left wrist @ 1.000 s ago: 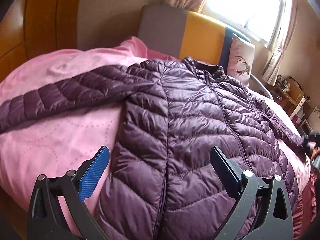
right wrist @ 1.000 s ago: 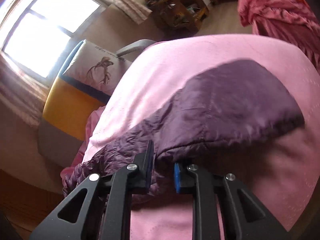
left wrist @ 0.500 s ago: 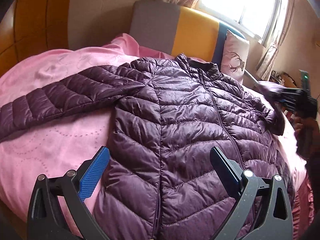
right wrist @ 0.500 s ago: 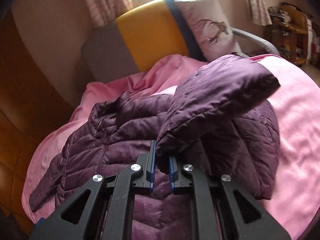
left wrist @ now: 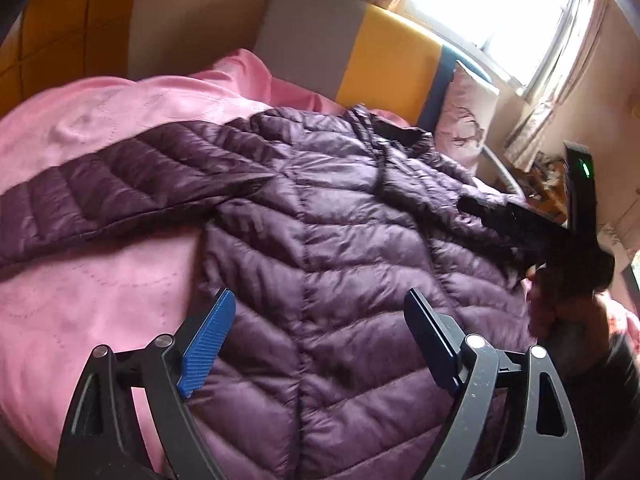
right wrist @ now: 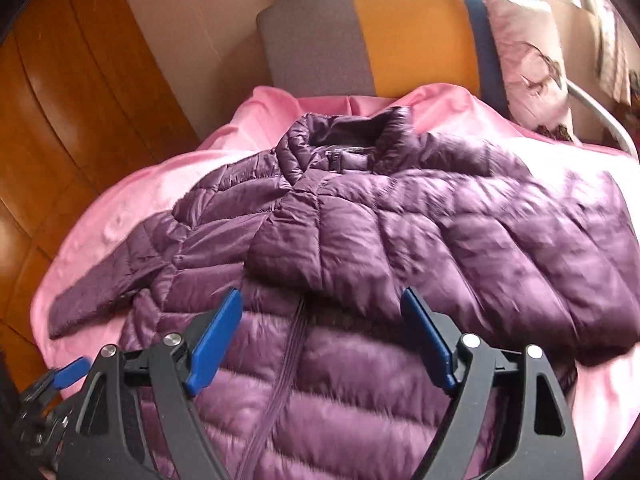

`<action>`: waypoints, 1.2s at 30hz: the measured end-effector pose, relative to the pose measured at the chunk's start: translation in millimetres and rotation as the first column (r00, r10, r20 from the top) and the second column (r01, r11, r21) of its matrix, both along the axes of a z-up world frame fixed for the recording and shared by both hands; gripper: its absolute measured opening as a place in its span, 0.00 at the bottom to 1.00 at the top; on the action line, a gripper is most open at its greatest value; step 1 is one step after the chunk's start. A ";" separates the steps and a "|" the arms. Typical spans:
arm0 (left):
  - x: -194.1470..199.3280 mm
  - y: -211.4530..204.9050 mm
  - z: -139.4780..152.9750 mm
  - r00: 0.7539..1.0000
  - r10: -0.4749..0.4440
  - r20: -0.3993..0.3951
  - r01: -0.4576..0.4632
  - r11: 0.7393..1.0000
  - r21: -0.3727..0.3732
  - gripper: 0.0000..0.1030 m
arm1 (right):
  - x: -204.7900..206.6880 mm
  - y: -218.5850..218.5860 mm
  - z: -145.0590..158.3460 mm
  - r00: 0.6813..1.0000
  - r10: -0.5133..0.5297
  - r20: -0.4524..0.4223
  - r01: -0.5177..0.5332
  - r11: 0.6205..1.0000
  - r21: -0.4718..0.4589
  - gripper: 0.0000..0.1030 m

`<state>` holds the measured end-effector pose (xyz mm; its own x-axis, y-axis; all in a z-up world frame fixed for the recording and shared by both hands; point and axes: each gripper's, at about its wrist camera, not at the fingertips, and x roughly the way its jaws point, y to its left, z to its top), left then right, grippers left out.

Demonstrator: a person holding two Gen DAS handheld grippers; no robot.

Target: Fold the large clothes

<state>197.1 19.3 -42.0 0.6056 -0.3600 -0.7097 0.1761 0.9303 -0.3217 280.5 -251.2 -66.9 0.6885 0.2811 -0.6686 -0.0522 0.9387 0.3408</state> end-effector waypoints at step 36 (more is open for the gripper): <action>167.8 -24.4 -18.8 0.986 0.108 -0.130 -0.123 0.986 -0.115 0.06 | -44.7 -204.5 -77.8 0.899 -0.413 -0.147 0.329 0.415 0.848 0.98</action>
